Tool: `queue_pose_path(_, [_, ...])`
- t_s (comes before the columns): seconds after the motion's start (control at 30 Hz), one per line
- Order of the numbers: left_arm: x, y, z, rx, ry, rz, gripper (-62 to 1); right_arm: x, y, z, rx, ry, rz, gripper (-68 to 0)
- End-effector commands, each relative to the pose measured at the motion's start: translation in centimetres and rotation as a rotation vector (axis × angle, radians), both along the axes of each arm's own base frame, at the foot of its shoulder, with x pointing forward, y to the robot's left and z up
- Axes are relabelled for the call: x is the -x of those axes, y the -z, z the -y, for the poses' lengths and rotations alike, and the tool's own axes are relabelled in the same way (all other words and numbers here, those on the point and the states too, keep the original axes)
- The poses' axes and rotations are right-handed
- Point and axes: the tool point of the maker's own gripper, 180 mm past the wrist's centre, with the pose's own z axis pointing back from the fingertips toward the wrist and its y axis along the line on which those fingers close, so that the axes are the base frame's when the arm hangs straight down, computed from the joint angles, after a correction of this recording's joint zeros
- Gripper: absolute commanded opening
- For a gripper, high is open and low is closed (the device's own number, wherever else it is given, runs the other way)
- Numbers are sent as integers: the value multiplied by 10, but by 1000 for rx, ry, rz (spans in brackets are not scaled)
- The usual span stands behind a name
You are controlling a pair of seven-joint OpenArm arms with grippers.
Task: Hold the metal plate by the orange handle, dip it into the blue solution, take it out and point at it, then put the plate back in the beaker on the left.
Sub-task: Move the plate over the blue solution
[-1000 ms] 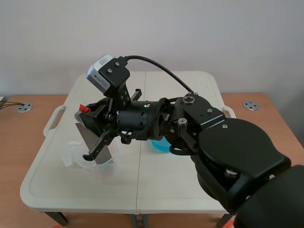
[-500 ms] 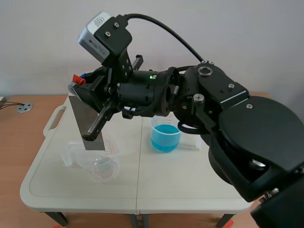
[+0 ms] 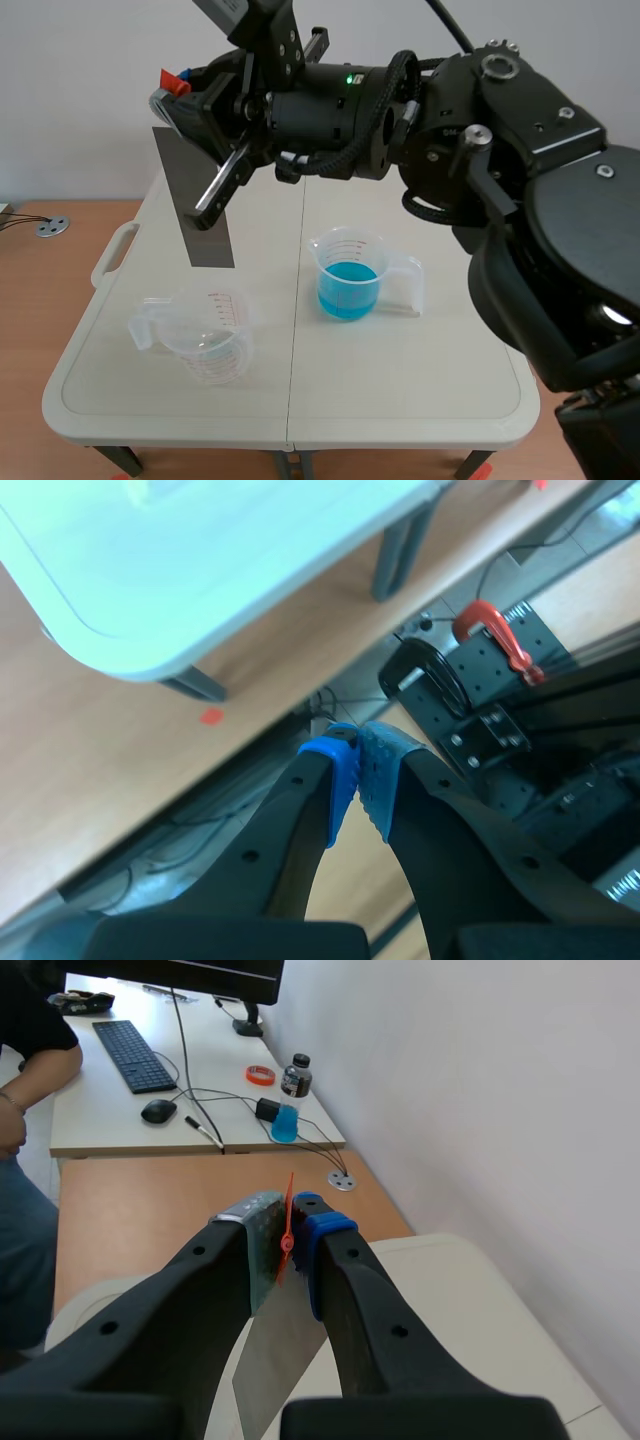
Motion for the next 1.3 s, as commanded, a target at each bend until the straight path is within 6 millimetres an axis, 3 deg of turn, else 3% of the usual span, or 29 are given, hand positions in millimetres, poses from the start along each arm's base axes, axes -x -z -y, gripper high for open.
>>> queue_pose_path(0.0, [-2,-4,3,15,5,15,-592,-2,-17,3,-28,7,36,-662])
queue_pose_path(0.37, [-6,-5,3,15,5,27,-592,-30,-42,48,-1,177,96,-662])
queue_pose_path(0.5, [-17,-8,3,10,8,59,-592,-39,-42,65,10,231,95,-662])
queue_pose_path(0.83, [-64,-26,2,-16,63,201,-592,-59,-45,108,5,352,82,-662])
queue_pose_path(1.0, [-95,-38,1,-54,89,278,-592,-61,-46,119,7,368,80,-662])
queue_pose_path(1.27, [-142,-69,13,-40,129,440,-592,-62,-43,131,3,391,60,-662])
